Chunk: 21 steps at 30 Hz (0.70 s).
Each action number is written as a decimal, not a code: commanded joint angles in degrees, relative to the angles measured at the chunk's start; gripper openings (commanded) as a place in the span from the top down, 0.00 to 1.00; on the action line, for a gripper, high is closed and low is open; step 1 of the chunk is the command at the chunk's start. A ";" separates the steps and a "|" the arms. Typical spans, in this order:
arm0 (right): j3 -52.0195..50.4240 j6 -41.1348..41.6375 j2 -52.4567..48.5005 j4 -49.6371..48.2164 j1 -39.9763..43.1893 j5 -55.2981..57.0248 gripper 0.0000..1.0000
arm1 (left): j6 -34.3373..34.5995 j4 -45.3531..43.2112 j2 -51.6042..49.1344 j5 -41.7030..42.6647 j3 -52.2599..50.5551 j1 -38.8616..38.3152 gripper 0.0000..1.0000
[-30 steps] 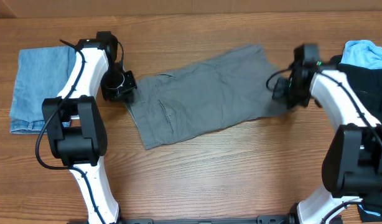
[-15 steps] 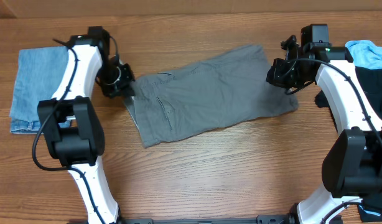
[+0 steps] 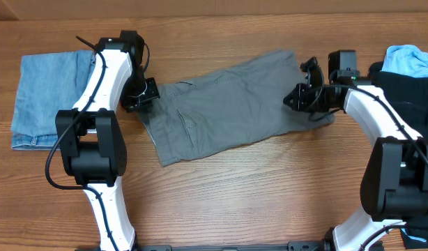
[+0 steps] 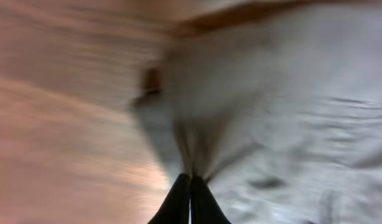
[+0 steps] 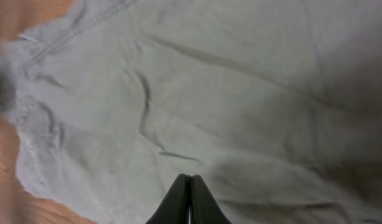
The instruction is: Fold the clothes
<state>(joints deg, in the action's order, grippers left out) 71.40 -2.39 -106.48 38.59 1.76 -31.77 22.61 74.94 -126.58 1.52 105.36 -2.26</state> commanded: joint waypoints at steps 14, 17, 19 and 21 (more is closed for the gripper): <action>-13.70 1.14 -0.39 -16.09 -0.24 4.09 0.96 | 2.82 7.58 1.46 -7.06 10.84 1.49 0.37; -14.51 1.14 -0.39 -17.31 -0.24 4.09 0.96 | -1.36 5.66 1.46 6.40 11.93 1.40 0.46; -14.56 1.14 -0.39 -17.42 -0.24 4.11 0.96 | -3.76 3.32 1.44 17.18 11.47 1.14 0.59; -14.56 1.14 -0.39 -17.51 -0.24 4.11 0.96 | -5.29 0.35 1.44 22.86 10.19 0.50 0.75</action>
<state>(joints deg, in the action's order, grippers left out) 57.58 -1.50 -106.50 21.65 1.76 -28.27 22.48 78.41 -126.52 5.87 116.05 -0.67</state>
